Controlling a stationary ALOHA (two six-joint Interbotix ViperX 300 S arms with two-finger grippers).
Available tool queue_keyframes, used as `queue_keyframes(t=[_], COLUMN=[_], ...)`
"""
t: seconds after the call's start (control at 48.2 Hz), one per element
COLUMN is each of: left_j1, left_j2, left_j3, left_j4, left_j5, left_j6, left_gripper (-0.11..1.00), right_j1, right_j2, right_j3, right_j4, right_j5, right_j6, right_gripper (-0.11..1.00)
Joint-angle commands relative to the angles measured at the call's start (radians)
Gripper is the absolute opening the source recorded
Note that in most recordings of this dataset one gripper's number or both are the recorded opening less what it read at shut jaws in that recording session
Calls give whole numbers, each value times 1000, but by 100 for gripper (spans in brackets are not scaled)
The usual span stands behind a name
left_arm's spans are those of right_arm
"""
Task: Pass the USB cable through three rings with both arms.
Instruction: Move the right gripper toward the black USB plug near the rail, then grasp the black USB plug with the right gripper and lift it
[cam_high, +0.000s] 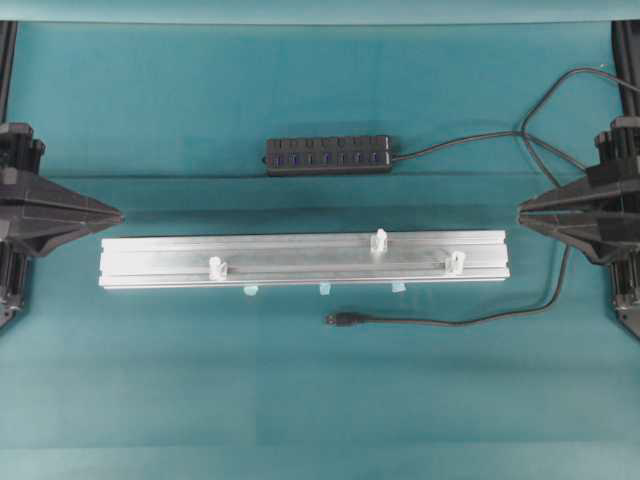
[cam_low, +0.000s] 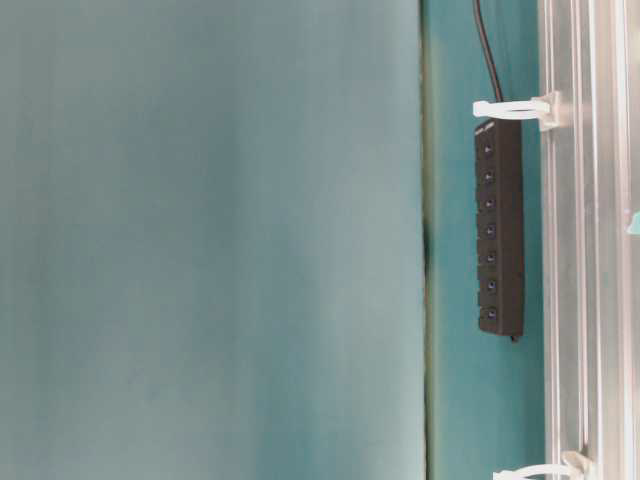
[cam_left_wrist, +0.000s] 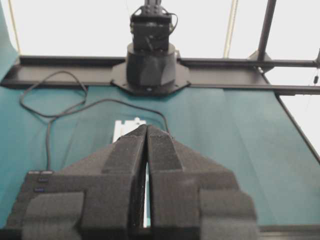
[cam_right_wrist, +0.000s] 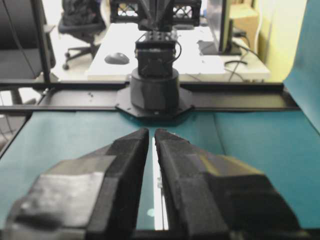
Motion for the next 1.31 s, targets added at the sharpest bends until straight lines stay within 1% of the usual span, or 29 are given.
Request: queue_keyframes(t=[0.0,0.062,0.145,0.249,0.353,0.436,0.601,0.788,1.037,1.161,1.286], left_j1=[6,6,5,2,-2,-3,-3,-3,-3,-3,-3], left_j2=[44,64,81,91,97,97,92,40,17,20,25], left_j3=[-31,-46,-72,-100,-112,-120,-130,-137,-147,-155,-156], left_j4=[14,14,14,14,14,14,14,14,14,14,14], left_j5=[31,64,92,120,158,201,285,379,405,405,405], left_j6=[-20,-28,-31,-31,-32,-32,-29,-31,-31,-31,-28], left_gripper=[2,2,2,2,2,2,2,2,2,2,2], right_j1=[-2,-2,-2,2,5,20,54,89,126,126,126], right_j2=[9,11,12,17,41,81,192,327,534,638,730], right_j3=[-11,-18,-29,-57,-92,-132,-206,-285,-408,-486,-555], right_j4=[6,44,80,83,83,83,83,83,83,78,58], right_j5=[-6,3,29,104,207,288,385,509,617,721,841], right_j6=[9,26,77,150,192,193,196,198,196,193,195], right_gripper=[0,0,-7,-10,-10,-10,-10,-10,-10,-10,-10])
